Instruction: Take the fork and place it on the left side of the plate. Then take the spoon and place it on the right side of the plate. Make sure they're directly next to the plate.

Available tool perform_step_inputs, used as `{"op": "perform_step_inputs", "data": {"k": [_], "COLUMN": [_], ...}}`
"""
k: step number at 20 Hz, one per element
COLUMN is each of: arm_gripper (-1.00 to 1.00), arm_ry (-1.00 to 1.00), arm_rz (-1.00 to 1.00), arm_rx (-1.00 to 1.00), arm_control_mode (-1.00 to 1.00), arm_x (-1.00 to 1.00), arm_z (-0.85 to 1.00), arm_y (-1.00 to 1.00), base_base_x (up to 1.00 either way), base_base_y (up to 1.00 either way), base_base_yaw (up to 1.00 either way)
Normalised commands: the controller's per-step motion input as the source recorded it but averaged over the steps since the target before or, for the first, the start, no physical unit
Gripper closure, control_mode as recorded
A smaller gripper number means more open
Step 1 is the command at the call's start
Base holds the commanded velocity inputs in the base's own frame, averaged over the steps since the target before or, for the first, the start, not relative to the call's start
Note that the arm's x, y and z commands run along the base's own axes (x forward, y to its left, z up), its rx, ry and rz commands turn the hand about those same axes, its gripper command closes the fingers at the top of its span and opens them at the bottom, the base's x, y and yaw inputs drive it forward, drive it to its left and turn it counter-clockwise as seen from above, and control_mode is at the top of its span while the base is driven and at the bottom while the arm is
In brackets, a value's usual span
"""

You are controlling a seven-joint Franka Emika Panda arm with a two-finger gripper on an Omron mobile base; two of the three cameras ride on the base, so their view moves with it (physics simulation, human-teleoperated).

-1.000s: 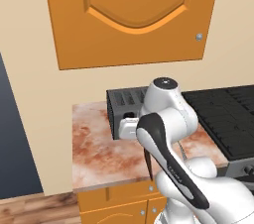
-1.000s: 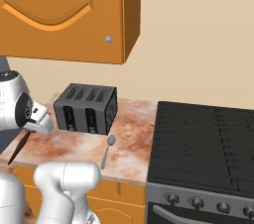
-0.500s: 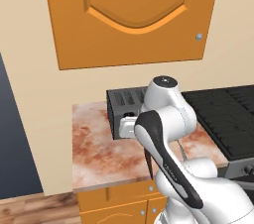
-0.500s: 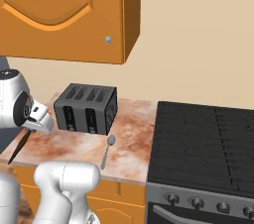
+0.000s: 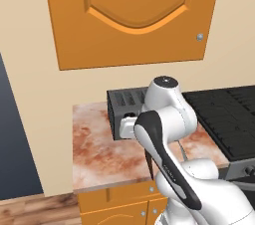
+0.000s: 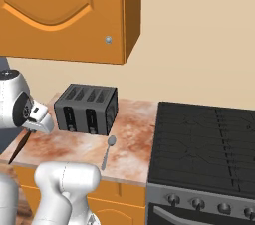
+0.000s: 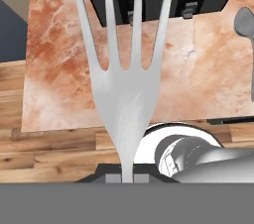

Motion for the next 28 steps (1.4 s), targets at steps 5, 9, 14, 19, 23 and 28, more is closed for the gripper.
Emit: {"op": "perform_step_inputs", "data": {"k": [5, 9, 14, 19, 23, 28], "arm_gripper": [1.0, 1.0, 1.0, 1.0, 1.0, 1.0], "arm_ry": [0.0, 0.0, 0.0, 0.0, 0.0, 0.0], "arm_rz": [0.0, 0.0, 0.0, 0.0, 0.0, 0.0], "arm_rx": [0.0, 0.0, 0.0, 0.0, 0.0, 0.0], "arm_control_mode": [1.0, 1.0, 1.0, 1.0, 1.0, 1.0], "arm_x": [0.0, 0.0, 0.0, 0.0, 0.0, 0.0], "arm_z": [0.0, 0.0, 0.0, 0.0, 0.0, 0.0], "arm_y": [0.0, 0.0, 0.0, 0.0, 0.0, 0.0], "base_base_x": [0.0, 0.0, -0.05, -0.83, -0.88, 0.04], "base_base_y": [0.0, 0.0, 0.0, 0.24, 0.32, 0.21], "base_base_yaw": [0.0, 0.0, 0.0, 0.05, 0.13, 0.43]}}
